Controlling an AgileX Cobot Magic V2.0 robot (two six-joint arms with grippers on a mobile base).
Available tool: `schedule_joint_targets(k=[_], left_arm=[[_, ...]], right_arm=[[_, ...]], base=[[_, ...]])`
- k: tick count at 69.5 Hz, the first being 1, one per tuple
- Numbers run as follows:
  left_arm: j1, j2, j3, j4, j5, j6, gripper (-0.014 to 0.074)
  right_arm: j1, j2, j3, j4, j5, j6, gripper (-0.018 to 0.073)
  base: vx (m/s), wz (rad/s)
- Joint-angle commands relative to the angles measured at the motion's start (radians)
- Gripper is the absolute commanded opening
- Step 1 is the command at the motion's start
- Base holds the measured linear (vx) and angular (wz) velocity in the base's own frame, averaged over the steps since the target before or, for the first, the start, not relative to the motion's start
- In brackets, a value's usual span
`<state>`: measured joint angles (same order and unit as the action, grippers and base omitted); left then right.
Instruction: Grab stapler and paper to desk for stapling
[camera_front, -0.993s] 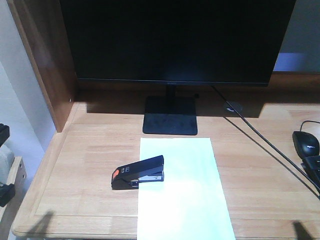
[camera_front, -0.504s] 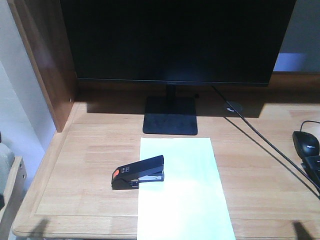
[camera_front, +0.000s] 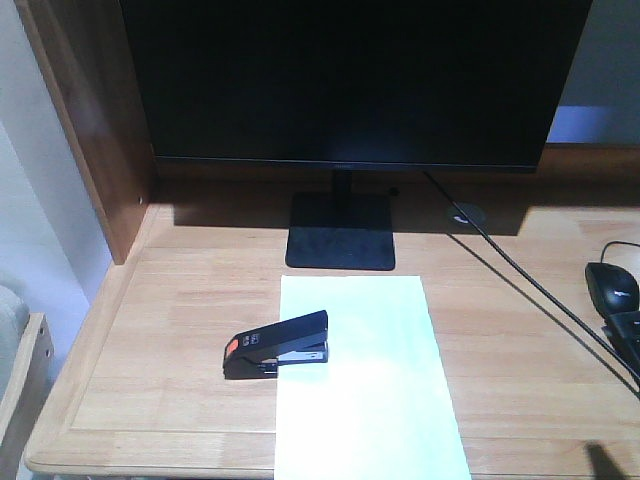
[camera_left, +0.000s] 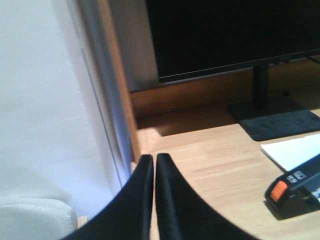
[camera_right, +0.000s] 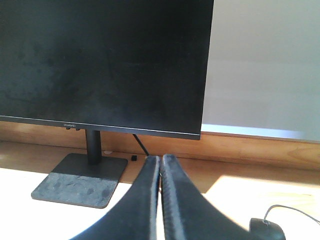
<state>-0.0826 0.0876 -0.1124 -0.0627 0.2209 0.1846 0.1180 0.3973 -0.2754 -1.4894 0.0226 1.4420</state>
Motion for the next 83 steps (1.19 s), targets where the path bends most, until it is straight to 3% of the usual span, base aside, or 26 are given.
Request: schedule_joint_targets(k=[1,17,83], left_arm=[[0.037,-0.074,0.031,-0.038,-0.078,-0.009,-0.0006],[0.077,-0.117,0.136,-0.115,-0.117,-0.009,-0.0006],[0.077,-0.116,0.146,-0.113,-0.122,-0.008,-0.0006]], right_arm=[[-0.008,0.002,-0.027,-0.012,-0.01,-0.004,-0.001],[-0.008,0.002,-0.027,-0.013,-0.009,-0.004,-0.001],[-0.008,0.002,-0.027,-0.014,-0.009,-0.004,-0.001]], base=[[0.0,0.0],[0.0,0.0],[0.0,0.0]])
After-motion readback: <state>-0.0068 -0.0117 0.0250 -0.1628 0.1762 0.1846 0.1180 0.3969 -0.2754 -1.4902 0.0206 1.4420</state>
